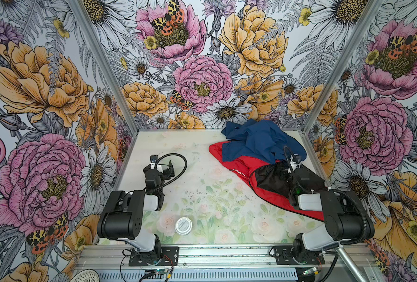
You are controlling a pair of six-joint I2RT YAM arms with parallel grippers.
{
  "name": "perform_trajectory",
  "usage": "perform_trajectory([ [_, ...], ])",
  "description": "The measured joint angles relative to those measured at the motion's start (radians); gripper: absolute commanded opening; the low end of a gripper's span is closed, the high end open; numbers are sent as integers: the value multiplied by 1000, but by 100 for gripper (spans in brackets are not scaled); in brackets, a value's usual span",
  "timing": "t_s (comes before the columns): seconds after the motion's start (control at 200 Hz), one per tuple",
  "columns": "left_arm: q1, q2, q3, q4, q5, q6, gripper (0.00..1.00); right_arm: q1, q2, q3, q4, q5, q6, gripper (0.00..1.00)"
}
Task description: Pick out a specific cloth from the pile
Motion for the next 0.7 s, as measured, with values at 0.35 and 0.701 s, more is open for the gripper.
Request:
perform_trajectory([
  [0.35, -103, -309, 3, -171, -147, 34, 99, 44, -487, -31, -336, 50, 4, 100],
  [0.701, -279, -647, 207, -621, -217, -74, 99, 73, -872, 134, -822, 94, 81, 99],
])
